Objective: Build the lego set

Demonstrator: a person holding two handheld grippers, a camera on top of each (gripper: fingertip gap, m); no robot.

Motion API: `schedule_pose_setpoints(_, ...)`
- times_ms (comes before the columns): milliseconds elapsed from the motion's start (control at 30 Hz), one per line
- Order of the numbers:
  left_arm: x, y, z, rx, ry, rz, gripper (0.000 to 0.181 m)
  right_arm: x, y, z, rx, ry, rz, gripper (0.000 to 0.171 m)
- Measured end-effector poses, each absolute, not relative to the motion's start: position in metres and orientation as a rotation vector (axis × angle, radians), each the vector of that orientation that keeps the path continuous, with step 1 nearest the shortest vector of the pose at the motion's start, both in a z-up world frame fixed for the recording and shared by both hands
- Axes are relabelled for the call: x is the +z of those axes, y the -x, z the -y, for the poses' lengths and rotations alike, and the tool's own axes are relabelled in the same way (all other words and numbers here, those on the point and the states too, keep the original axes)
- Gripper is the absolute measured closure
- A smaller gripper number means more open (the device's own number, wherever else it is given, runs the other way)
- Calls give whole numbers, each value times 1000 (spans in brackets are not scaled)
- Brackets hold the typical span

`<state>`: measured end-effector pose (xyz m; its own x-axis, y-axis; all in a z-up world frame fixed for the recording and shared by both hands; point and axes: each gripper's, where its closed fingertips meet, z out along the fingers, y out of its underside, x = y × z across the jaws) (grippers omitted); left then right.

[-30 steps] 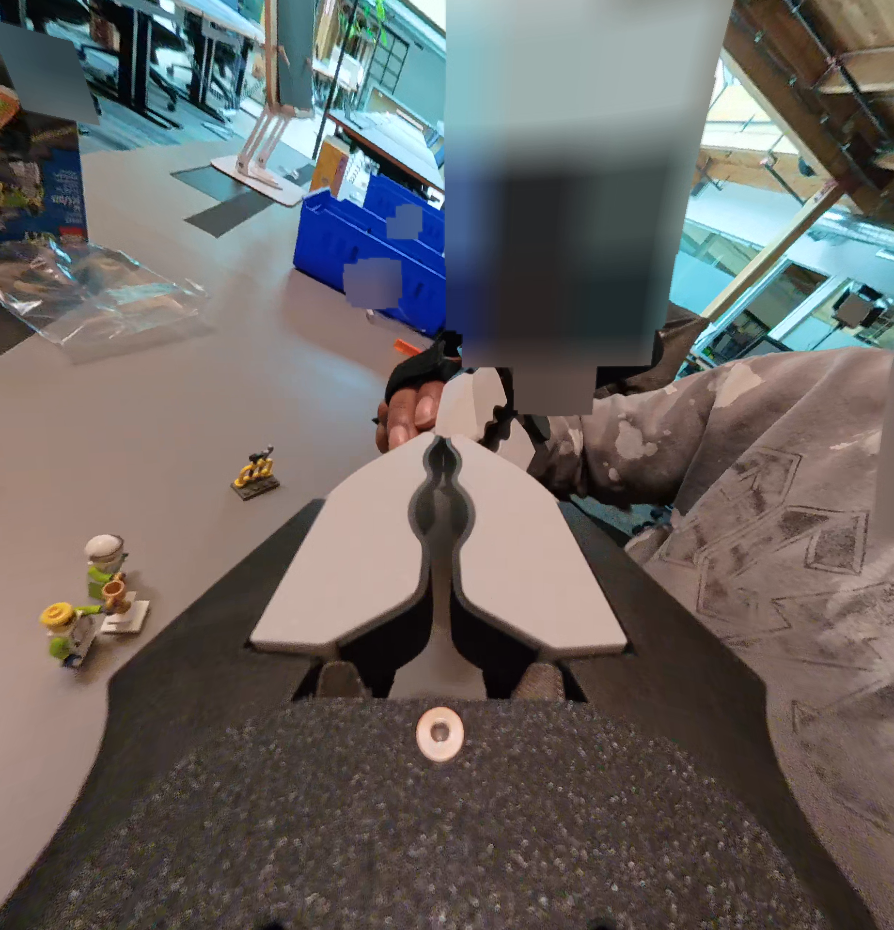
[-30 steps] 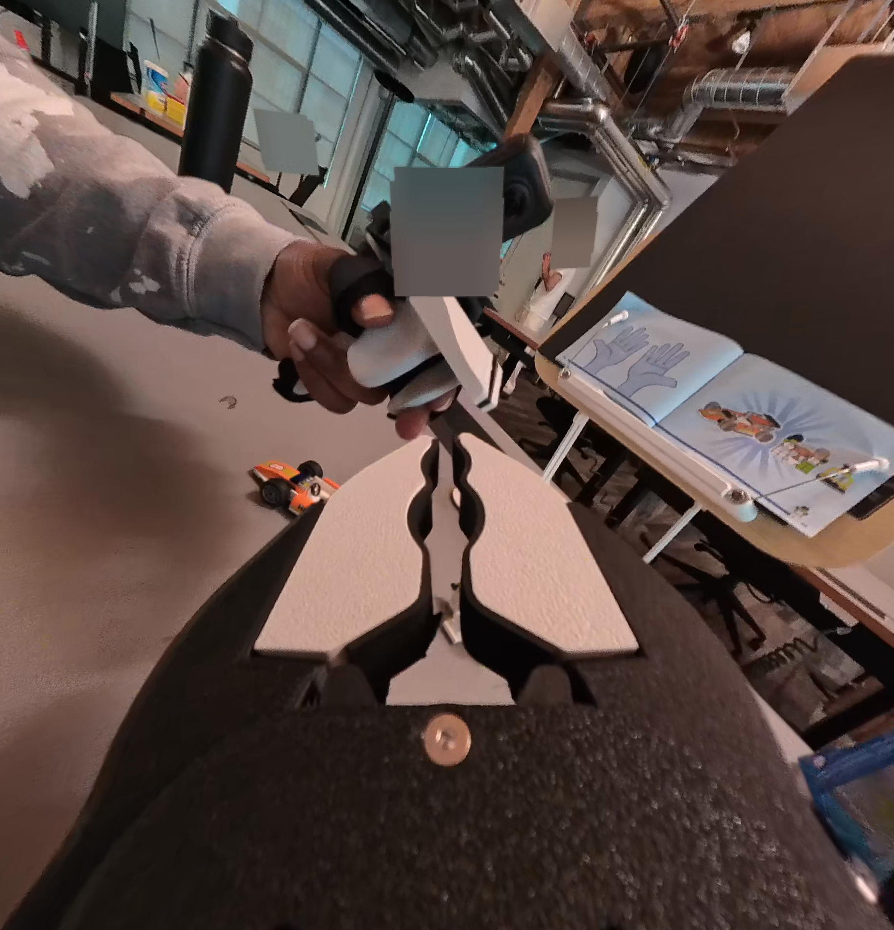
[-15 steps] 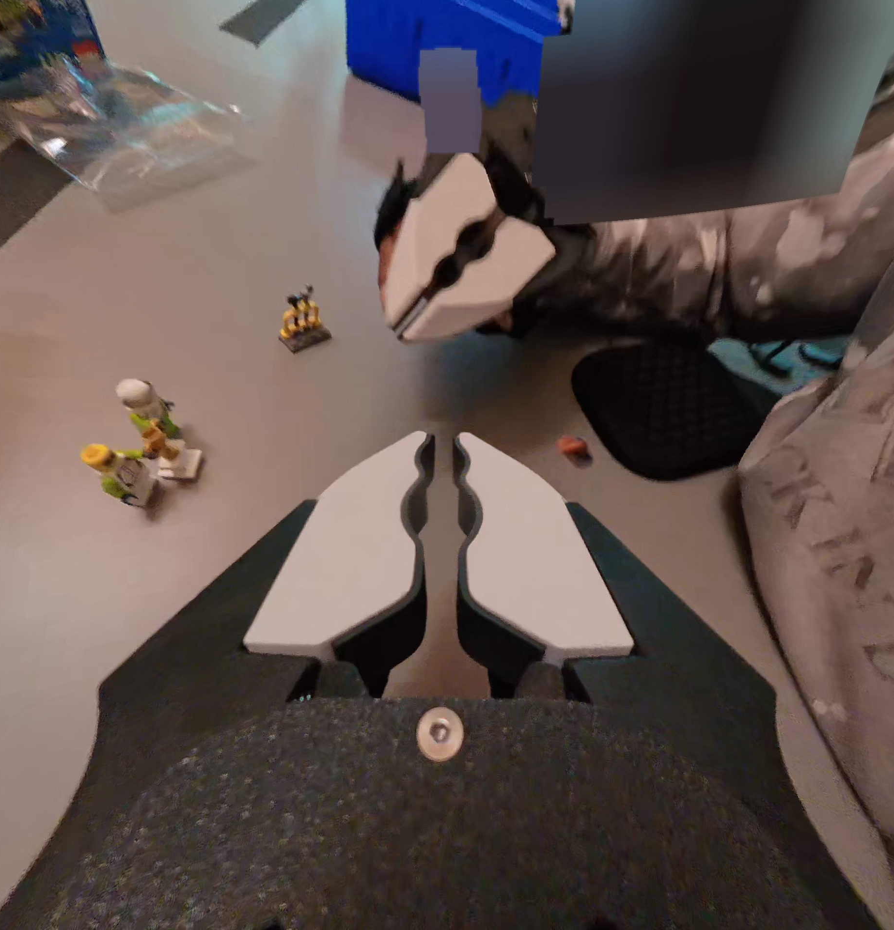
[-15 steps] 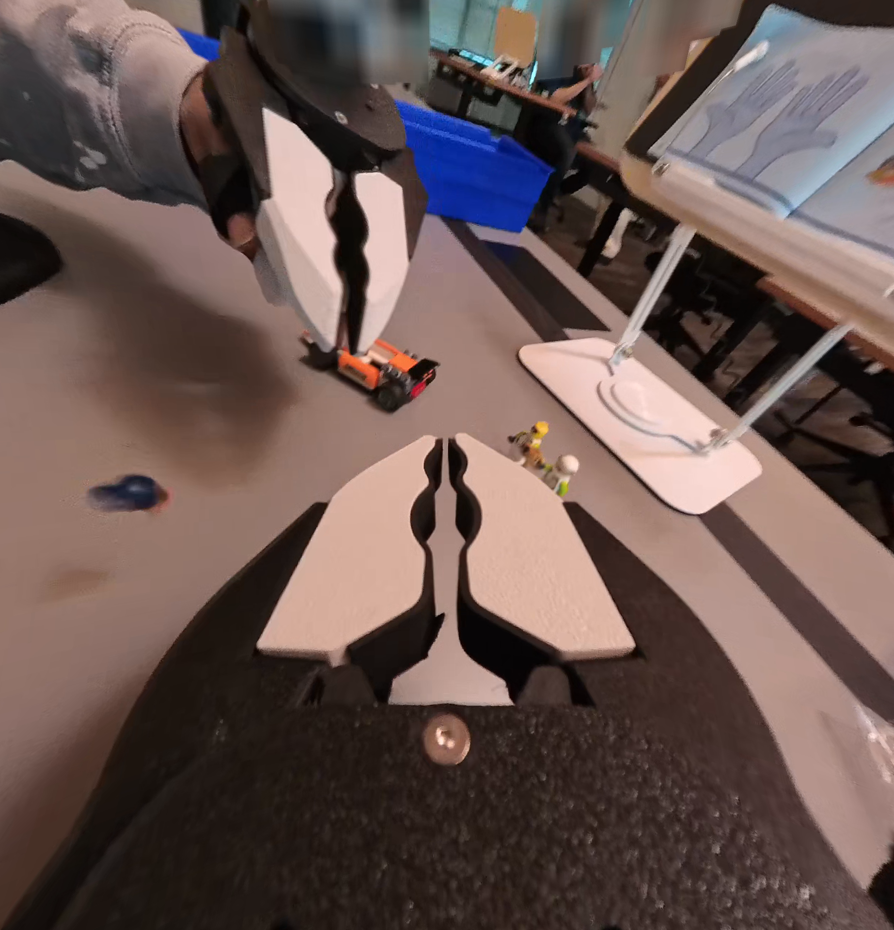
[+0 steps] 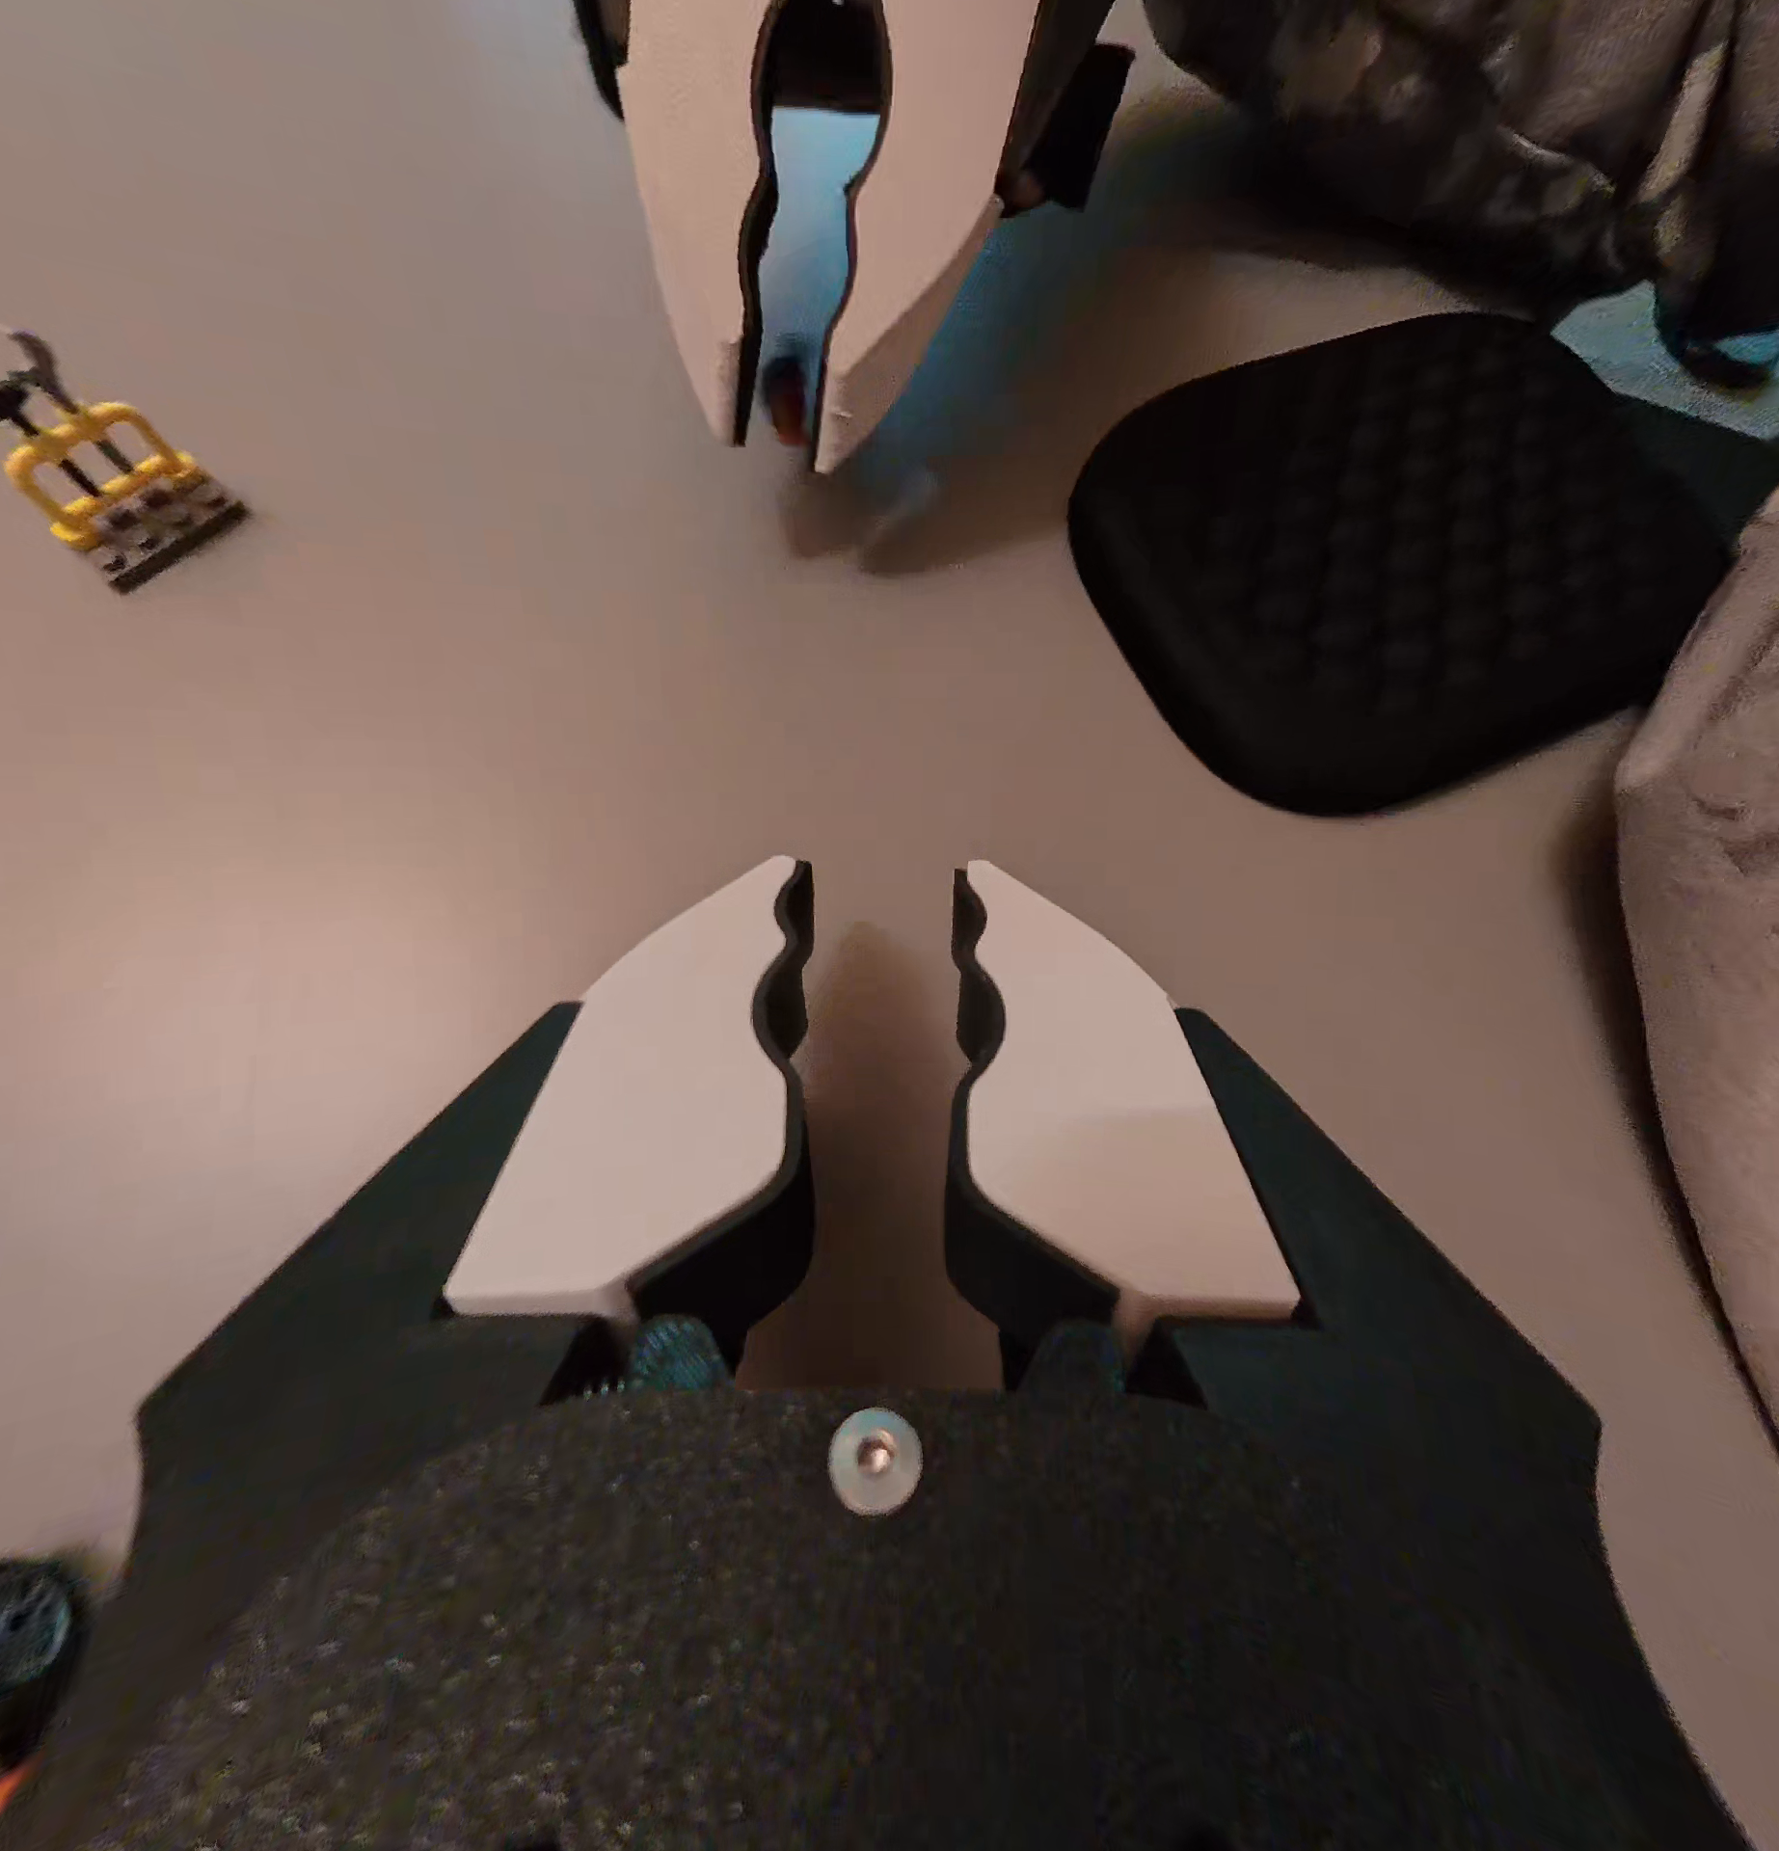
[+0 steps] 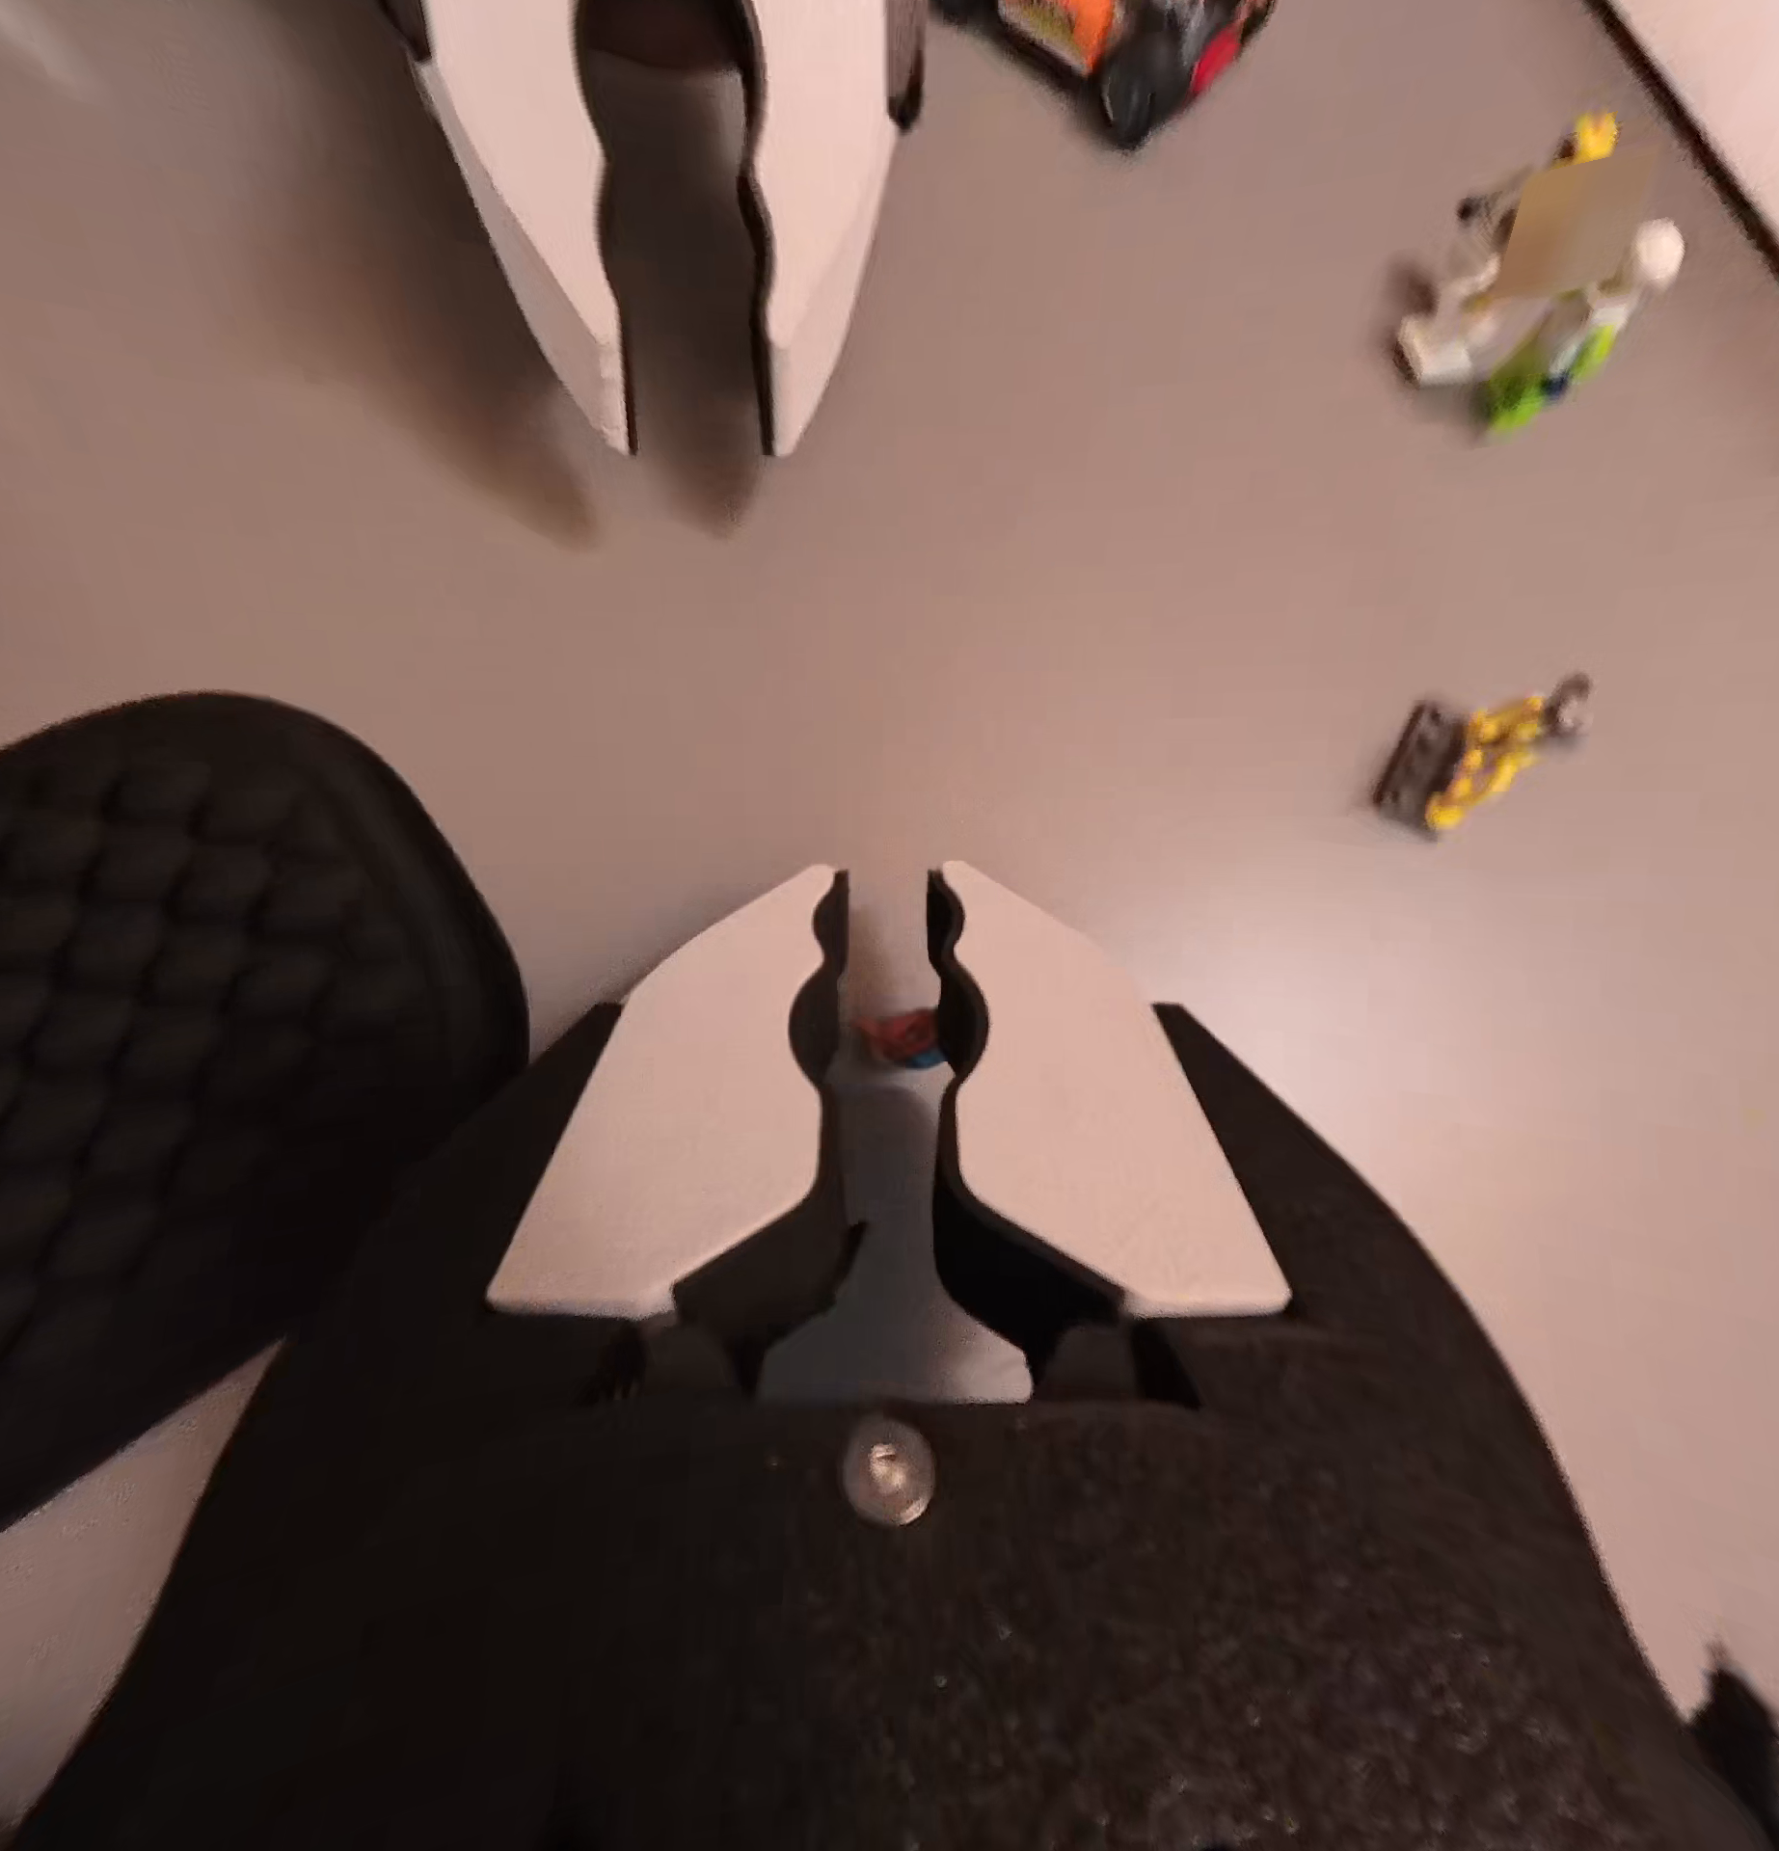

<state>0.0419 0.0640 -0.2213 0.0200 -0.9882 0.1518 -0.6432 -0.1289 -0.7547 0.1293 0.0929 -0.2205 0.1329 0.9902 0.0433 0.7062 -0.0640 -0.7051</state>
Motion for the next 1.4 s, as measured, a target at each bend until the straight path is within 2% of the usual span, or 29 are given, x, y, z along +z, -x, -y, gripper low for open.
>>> schedule_pose_setpoints(133,-221,-61,-59,-950,1800,-1664,156,-225,-177,-100,493,1971,1521,154)
schedule_pose_setpoints(300,-222,-70,-57,-942,1791,-1651,157,-221,-227,-120,298,2015,1281,137)
schedule_pose_setpoints(400,-225,-71,-60,-971,1813,-1606,158,-237,-221,-131,321,2027,1215,129)
schedule_pose_setpoints(500,-226,-73,-64,-978,1827,-1568,159,-243,-210,-145,348,2043,1149,139)
schedule_pose_setpoints(567,-224,-73,-65,-963,1815,-1559,160,-244,-211,-152,301,2050,1168,155)
schedule_pose_setpoints(667,-224,-72,-67,-953,1805,-1542,161,-245,-213,-155,259,2056,1197,166)
schedule_pose_setpoints(800,-228,-72,-65,-984,1817,-1529,161,-243,-203,-148,288,2017,1201,164)
schedule_pose_setpoints(933,-227,-72,-65,-987,1804,-1526,162,-231,-205,-144,290,1981,1177,140)
schedule_pose_setpoints(1000,-225,-71,-65,-991,1801,-1514,162,-231,-220,-145,245,2024,1159,136)
schedule_pose_setpoints(1100,-225,-70,-66,-997,1805,-1503,162,-240,-233,-145,232,2080,1157,137)
schedule_pose_setpoints(1200,-225,-70,-66,-995,1806,-1506,162,-243,-223,-147,273,2058,1155,150)
schedule_pose_setpoints(1400,-213,-76,-71,-1071,1812,-1384,161,-225,-182,-142,357,1865,1174,150)
